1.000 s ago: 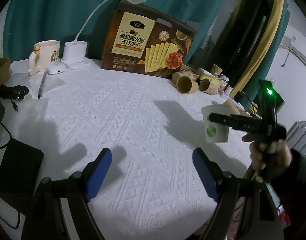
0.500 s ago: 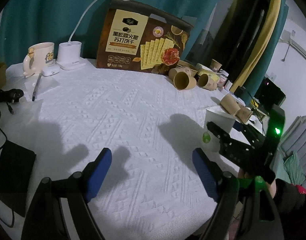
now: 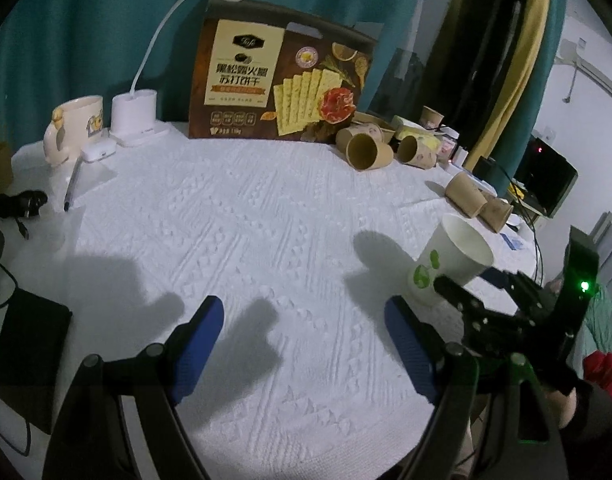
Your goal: Flip cup upright
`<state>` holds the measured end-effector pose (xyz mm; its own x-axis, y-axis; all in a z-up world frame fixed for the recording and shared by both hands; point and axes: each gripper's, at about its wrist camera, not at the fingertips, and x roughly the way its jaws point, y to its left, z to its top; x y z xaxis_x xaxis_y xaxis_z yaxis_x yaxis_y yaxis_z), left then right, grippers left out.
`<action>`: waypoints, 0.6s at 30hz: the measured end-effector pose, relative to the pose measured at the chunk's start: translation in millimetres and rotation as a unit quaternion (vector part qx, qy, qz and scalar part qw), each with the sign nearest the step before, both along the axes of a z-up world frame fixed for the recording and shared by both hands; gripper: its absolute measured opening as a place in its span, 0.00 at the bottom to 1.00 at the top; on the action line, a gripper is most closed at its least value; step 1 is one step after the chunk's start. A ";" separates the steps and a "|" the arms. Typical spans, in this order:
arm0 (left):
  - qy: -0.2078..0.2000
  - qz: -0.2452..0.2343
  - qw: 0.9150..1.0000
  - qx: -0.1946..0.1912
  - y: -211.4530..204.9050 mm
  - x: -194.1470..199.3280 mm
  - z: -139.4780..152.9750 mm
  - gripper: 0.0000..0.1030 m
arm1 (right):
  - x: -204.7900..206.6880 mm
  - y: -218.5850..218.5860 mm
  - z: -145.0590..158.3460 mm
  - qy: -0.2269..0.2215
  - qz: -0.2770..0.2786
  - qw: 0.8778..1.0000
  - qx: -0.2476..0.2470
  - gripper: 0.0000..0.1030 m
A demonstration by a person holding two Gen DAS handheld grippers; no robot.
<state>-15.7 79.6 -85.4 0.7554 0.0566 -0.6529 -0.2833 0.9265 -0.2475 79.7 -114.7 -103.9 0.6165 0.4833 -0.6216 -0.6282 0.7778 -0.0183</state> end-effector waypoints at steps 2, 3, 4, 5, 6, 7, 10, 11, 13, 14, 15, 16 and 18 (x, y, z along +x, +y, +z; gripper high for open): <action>0.001 -0.005 1.000 0.012 -4.5 0.7 0.8 0.80 | -6.2 -6.6 -0.5 0.009 -0.009 1.000 0.001 0.66; 0.002 -0.008 1.000 0.016 -6.3 1.1 1.2 0.80 | -8.5 -10.9 -0.5 0.016 -0.014 1.000 0.003 0.66; 0.003 -0.011 1.000 0.019 -9.1 1.5 1.3 0.80 | -11.9 -17.1 0.3 0.023 -0.022 0.999 0.007 0.66; 0.003 -0.015 1.000 0.022 -11.6 1.7 1.3 0.80 | -13.9 -20.8 1.0 0.028 -0.025 0.999 0.010 0.66; 0.003 -0.018 1.000 0.025 -14.9 2.2 1.4 0.80 | -16.3 -25.9 1.7 0.034 -0.031 0.999 0.013 0.66; 0.004 -0.022 0.999 0.028 -18.4 2.9 1.7 0.80 | -19.5 -32.4 2.8 0.040 -0.038 0.998 0.016 0.66; 0.003 -0.039 0.999 0.034 -29.5 5.2 3.9 0.80 | -24.8 -48.0 6.4 0.050 -0.060 0.997 0.022 0.67; 0.003 -0.045 0.998 0.039 -34.1 6.2 4.7 0.80 | -26.2 -53.1 7.8 0.054 -0.066 0.996 0.024 0.67; 0.002 -0.052 0.997 0.050 -43.0 7.9 6.5 0.80 | -29.9 -64.3 11.2 0.058 -0.081 0.995 0.026 0.67; 0.002 -0.053 0.997 0.057 -46.8 8.6 7.7 0.80 | -31.6 -69.1 13.0 0.060 -0.087 0.994 0.026 0.67; 0.000 -0.057 0.996 0.064 -52.0 9.4 9.4 0.80 | -32.8 -73.8 15.1 0.062 -0.092 0.993 0.027 0.67; -0.002 -0.063 0.996 0.070 -57.0 10.3 11.1 0.80 | -35.5 -79.6 17.9 0.064 -0.098 0.993 0.027 0.67; -0.007 -0.073 0.994 0.078 -65.6 12.0 14.2 0.80 | -38.5 -88.3 23.2 0.064 -0.107 0.992 0.028 0.67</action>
